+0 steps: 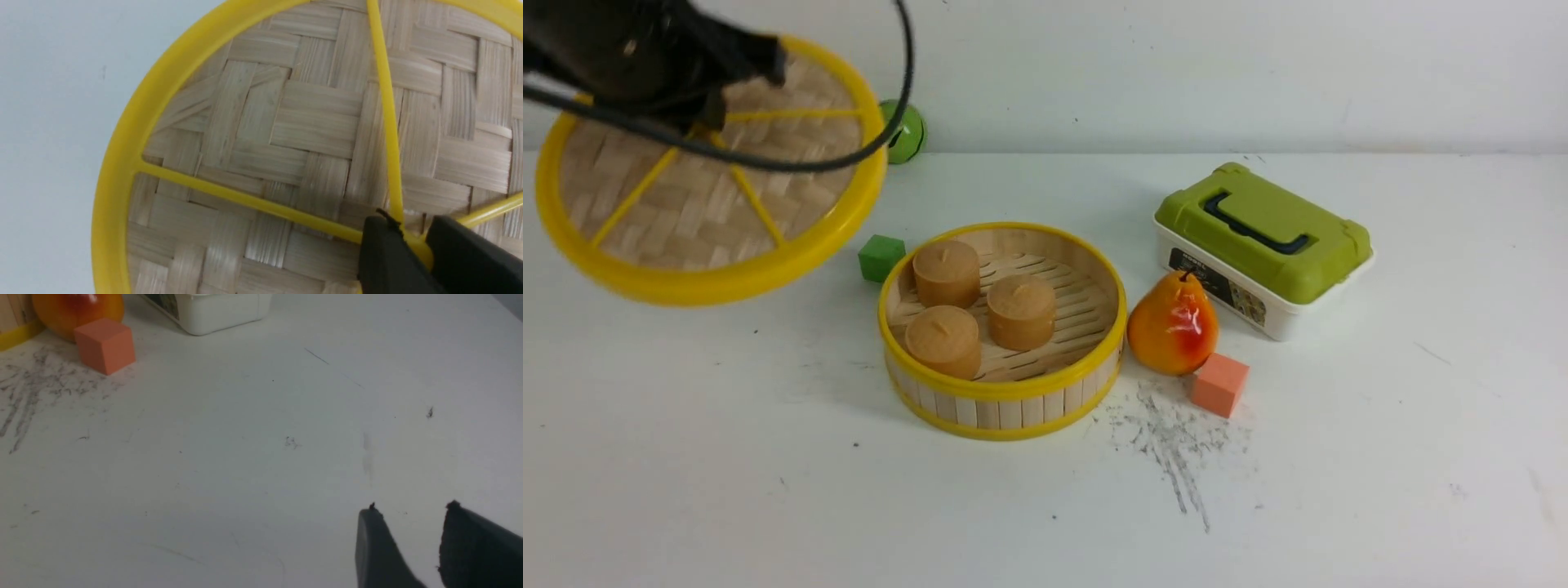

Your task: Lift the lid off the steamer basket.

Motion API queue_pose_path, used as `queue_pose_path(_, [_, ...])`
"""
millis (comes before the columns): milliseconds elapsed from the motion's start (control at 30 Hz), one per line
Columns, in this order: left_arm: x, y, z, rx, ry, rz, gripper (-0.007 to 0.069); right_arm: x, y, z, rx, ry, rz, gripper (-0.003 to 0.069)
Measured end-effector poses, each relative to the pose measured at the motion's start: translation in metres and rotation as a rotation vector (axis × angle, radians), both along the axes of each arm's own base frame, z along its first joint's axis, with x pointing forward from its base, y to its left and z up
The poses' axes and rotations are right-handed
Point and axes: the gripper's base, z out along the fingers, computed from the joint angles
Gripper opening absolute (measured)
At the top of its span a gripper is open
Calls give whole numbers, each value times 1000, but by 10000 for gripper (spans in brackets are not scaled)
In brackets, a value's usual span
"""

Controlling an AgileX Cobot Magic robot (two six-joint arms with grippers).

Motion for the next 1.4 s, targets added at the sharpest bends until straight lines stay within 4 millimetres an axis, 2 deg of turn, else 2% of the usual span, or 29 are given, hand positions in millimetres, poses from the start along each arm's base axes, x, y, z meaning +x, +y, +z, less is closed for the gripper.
queue_pose_path(100, [2, 17, -49, -64, 73, 54, 111, 0, 0, 0, 0, 0, 0, 240])
queue_pose_path(167, [3, 22, -62, -77, 89, 69, 111, 0, 0, 0, 0, 0, 0, 240])
queue_pose_path(233, [9, 28, -88, -92, 115, 90, 111, 0, 0, 0, 0, 0, 0, 240])
queue_pose_path(267, [9, 28, -88, -93, 115, 90, 111, 0, 0, 0, 0, 0, 0, 240])
queue_pose_path(500, [32, 27, -144, -93, 214, 95, 111, 0, 0, 0, 0, 0, 0, 240])
queue_pose_path(600, [37, 27, -163, -96, 256, 101, 111, 0, 0, 0, 0, 0, 0, 240])
queue_pose_path(767, [41, 26, -173, -100, 261, 102, 111, 0, 0, 0, 0, 0, 0, 240])
queue_pose_path(867, [43, 26, -172, -104, 244, 101, 133, 0, 0, 0, 0, 0, 0, 240])
queue_pose_path(967, [43, 26, -171, -115, 235, 108, 197, 0, 0, 0, 0, 0, 0, 240])
queue_pose_path(1100, [38, 25, -150, -137, 185, 114, 276, 0, 0, 0, 0, 0, 0, 240])
queue_pose_path(1167, [32, 26, -128, -144, 133, 112, 285, 0, 0, 0, 0, 0, 0, 240])
queue_pose_path(1200, [25, 26, -111, -149, 94, 108, 274, 0, 0, 0, 0, 0, 0, 240])
queue_pose_path(1233, [24, 26, -107, -150, 87, 108, 274, 0, 0, 0, 0, 0, 0, 240])
queue_pose_path(1300, [-2, 27, -53, -156, -51, 78, 200, 0, 0, 0, 0, 0, 0, 240])
queue_pose_path(1333, [-10, 27, -40, -163, -88, 71, 177, 0, 0, 0, 0, 0, 0, 240])
queue_pose_path(1367, [-30, 27, -9, -169, -180, 49, 120, 0, 0, 0, 0, 0, 0, 240])
queue_pose_path(1400, [-44, 26, 8, -181, -233, 38, 85, 0, 0, 0, 0, 0, 0, 240])
